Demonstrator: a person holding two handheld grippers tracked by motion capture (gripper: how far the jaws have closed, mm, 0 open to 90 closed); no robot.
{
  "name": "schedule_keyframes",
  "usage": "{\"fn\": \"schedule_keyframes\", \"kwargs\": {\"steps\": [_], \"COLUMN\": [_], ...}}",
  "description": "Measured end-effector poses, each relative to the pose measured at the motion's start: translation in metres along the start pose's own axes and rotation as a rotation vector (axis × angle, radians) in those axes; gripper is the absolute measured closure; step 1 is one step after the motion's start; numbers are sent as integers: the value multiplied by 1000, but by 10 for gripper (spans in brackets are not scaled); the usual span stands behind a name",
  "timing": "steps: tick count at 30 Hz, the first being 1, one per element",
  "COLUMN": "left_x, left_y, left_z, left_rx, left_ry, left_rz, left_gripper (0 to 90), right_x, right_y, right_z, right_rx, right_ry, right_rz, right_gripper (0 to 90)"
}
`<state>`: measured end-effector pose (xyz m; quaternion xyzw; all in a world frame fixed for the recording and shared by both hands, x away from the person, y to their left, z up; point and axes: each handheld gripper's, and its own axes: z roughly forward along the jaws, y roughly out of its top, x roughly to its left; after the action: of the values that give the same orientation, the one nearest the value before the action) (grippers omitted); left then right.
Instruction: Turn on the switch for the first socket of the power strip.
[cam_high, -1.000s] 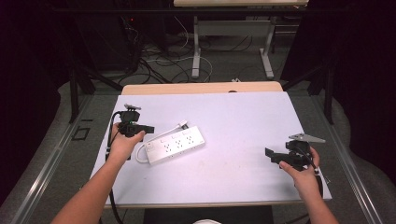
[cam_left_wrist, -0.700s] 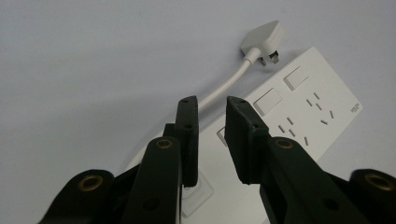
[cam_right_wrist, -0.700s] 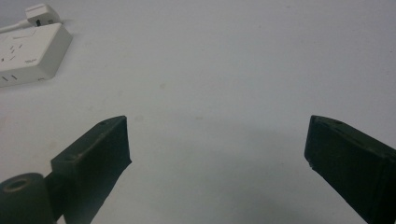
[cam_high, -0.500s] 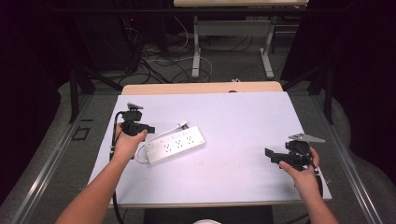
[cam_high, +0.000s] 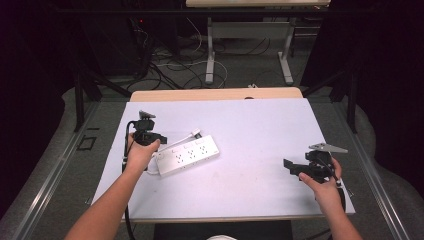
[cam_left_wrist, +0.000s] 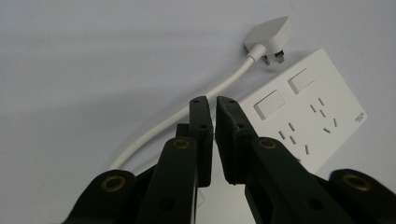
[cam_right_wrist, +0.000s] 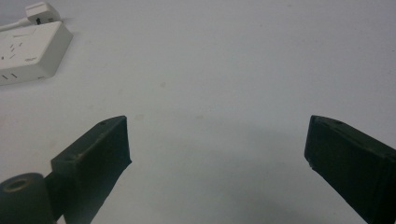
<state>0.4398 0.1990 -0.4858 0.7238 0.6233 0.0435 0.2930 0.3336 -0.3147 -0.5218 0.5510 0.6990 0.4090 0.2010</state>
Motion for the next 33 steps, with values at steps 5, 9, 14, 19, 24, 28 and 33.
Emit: {"fn": "schedule_keyframes", "kwargs": {"steps": [5,9,14,19,24,28,33], "left_x": [0,-2,-3,-5,-6,-7,-7], "left_y": [0,0,-1,-1,-2,-3,-3], "left_z": [5,9,15,19,24,27,29], "left_rx": [6,18,33,58,72,86,84], "left_ry": [-4,-4,-8,-11,-8,-6,-2], "left_rz": [-8,-15,-16,-15,-17,-18,-24], "left_gripper": [868,877,894,897,898,900,900], "right_x": [0,0,0,-1,0,0,0], "right_y": [0,0,0,0,0,0,0], "right_z": [0,1,0,0,0,0,0], "right_rx": [1,2,5,3,5,7,8], "right_ry": [-1,-1,1,1,3,5,7], "right_rz": [0,-2,4,3,8,8,9], "right_gripper": [63,63,63,63,63,64,65]}}
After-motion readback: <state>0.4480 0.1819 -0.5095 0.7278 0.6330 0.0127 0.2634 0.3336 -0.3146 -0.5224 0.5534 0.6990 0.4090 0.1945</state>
